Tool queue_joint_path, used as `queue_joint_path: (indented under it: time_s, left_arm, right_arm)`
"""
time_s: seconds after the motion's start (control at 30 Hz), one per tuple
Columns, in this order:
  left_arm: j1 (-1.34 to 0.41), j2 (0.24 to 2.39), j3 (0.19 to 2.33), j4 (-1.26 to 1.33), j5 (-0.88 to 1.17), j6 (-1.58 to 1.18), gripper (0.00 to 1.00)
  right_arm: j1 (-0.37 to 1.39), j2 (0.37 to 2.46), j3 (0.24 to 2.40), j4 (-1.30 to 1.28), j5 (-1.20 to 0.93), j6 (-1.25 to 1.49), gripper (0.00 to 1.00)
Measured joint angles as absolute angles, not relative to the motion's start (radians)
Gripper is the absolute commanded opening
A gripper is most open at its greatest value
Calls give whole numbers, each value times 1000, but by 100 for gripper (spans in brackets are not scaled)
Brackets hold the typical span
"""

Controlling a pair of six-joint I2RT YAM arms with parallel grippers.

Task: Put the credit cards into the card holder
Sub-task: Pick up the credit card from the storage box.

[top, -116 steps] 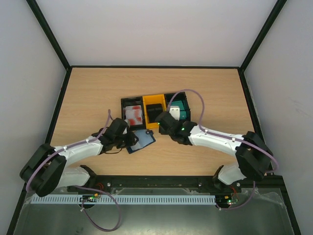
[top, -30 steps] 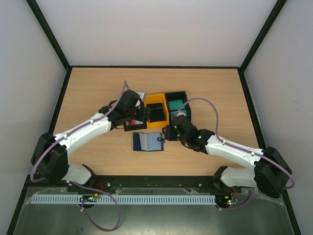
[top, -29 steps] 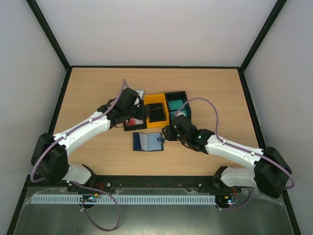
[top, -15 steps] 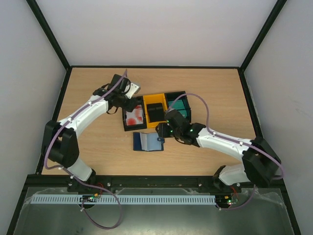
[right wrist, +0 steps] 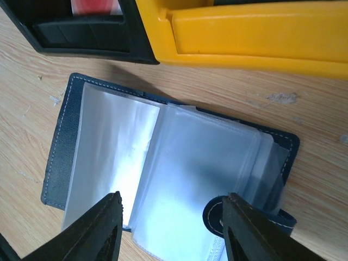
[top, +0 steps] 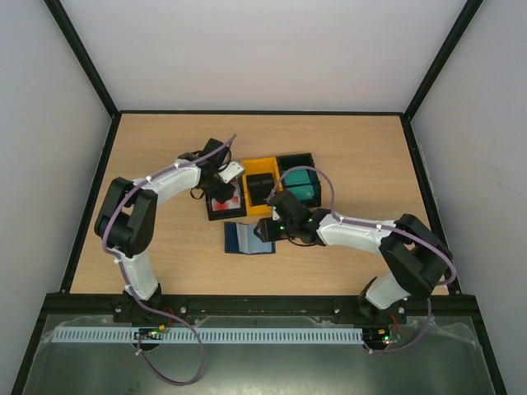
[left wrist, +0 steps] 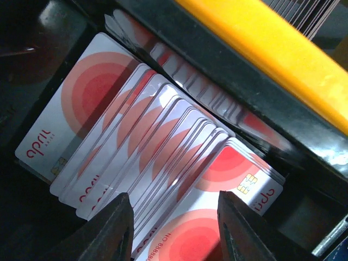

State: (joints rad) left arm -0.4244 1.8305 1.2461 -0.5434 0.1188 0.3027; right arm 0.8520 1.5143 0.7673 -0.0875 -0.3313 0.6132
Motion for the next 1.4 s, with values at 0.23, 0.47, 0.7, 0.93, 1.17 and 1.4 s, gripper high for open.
queue_joint_path:
  time_s: [0.23, 0.47, 0.7, 0.93, 1.17, 1.4]
  left_arm:
    - [-429, 1845, 1246, -538, 129, 313, 43]
    - [-443, 1860, 1246, -539, 129, 319, 42]
    - [-473, 1882, 1254, -557, 102, 323, 36]
    - [-474, 1883, 1258, -568, 93, 325, 34]
    - [-478, 1880, 1261, -583, 93, 325, 31]
    - [-478, 1879, 1261, -594, 97, 325, 30]
  right_arm:
    - [852, 1541, 753, -56, -362, 613, 50]
    - [852, 1552, 752, -37, -374, 613, 50]
    - [852, 1563, 751, -33, -370, 617, 49]
    - [852, 1583, 765, -41, -280, 656, 49]
    - [836, 1647, 859, -83, -141, 672, 48]
    - [822, 1722, 920, -113, -72, 669, 47]
